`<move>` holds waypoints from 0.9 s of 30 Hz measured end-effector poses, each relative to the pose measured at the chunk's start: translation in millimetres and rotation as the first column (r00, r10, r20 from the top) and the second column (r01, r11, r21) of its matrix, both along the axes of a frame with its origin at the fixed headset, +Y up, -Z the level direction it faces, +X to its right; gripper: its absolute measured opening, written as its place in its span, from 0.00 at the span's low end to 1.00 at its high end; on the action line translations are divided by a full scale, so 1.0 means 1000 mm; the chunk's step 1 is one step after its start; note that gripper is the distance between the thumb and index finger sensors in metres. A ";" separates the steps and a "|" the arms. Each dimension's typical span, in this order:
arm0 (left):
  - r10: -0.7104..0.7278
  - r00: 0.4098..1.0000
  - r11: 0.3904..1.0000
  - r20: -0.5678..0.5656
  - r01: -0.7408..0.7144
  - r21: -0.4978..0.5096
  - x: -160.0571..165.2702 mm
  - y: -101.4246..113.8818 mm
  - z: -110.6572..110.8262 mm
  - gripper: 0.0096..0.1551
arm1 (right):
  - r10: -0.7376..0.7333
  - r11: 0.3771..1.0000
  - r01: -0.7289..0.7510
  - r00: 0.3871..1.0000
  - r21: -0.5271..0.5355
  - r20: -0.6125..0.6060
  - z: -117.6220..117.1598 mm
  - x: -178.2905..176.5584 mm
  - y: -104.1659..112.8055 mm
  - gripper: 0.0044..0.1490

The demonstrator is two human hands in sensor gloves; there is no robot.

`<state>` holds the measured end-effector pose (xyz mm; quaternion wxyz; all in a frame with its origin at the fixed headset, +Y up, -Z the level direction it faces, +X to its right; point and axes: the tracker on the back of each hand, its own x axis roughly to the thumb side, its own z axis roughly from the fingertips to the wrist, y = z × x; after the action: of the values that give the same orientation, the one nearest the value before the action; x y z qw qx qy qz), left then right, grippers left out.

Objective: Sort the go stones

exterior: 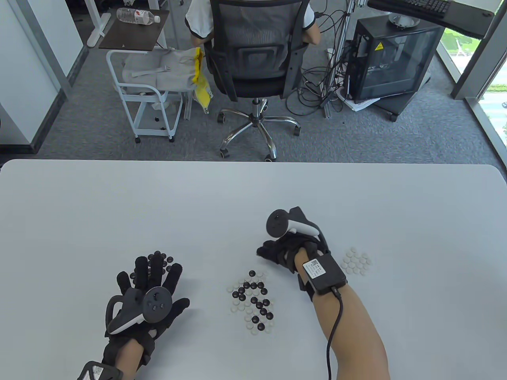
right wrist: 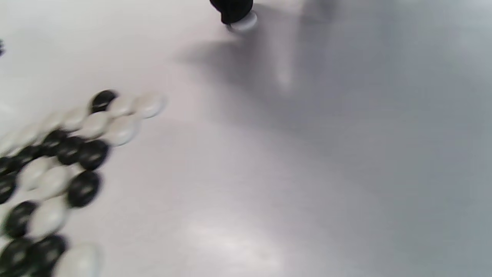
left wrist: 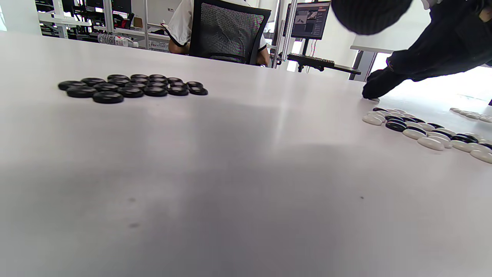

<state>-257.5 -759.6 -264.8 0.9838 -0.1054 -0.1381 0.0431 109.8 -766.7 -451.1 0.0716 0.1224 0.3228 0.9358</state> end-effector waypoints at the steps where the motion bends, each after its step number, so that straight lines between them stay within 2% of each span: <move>1: 0.001 1.000 1.000 0.000 -0.001 -0.001 0.000 0.000 0.000 0.50 | 0.019 1.000 -0.020 0.999 0.007 0.033 -0.002 0.012 0.000 0.46; 4: 0.003 1.000 1.000 -0.002 -0.003 -0.005 -0.001 0.000 -0.001 0.50 | 0.064 0.998 -0.065 0.979 -0.001 0.193 -0.004 0.071 0.001 0.47; 7: -0.003 1.000 1.000 -0.005 0.003 -0.005 -0.001 -0.001 -0.003 0.50 | 0.077 0.997 -0.078 0.956 -0.008 0.283 0.000 0.111 0.002 0.47; 11: -0.004 1.000 1.000 -0.010 0.004 -0.008 -0.001 -0.001 -0.004 0.50 | 0.068 0.998 -0.070 0.932 -0.008 0.357 0.006 0.144 0.001 0.47; 17: -0.012 1.000 1.000 -0.011 0.011 -0.021 -0.001 -0.002 -0.004 0.50 | 0.046 0.999 -0.051 0.912 0.001 0.407 0.013 0.166 0.000 0.47; 27: -0.009 1.000 1.000 -0.025 0.008 -0.030 -0.003 -0.003 -0.006 0.50 | 0.001 1.000 0.000 0.909 -0.002 0.417 0.017 0.170 0.007 0.49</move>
<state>-260.7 -762.1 -270.3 0.9840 -0.1200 -0.1247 0.0425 279.8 -759.9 -433.6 0.1386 -0.0805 0.3009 0.9401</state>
